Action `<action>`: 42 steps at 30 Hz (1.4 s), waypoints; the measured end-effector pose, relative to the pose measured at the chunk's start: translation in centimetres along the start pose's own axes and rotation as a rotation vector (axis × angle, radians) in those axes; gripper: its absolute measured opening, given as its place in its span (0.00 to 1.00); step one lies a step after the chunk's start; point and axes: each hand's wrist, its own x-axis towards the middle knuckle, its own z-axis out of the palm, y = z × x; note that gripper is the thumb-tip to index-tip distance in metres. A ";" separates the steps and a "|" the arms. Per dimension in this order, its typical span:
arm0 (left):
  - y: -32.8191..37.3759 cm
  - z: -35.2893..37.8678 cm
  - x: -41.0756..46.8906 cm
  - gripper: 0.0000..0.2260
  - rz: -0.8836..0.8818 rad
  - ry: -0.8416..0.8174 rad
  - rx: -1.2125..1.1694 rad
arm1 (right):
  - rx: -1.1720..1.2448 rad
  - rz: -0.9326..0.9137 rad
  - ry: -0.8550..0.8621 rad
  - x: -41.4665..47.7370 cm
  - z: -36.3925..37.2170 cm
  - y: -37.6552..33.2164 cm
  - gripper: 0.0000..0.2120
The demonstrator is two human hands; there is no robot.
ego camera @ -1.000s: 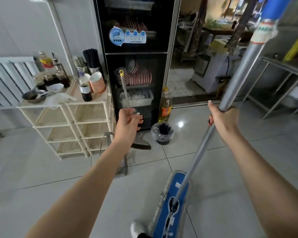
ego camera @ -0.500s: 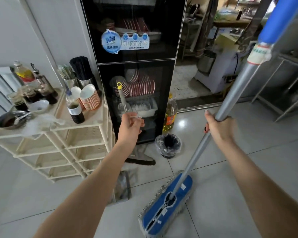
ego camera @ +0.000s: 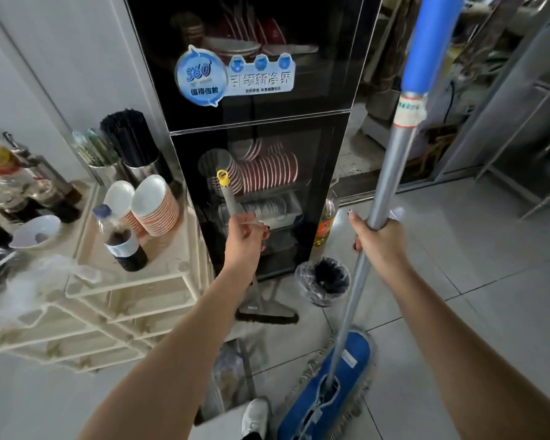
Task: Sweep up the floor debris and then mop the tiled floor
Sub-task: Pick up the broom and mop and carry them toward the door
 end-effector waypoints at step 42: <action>-18.3 2.1 27.9 0.16 -0.281 -0.072 0.466 | -0.018 0.056 -0.027 12.8 19.4 3.2 0.15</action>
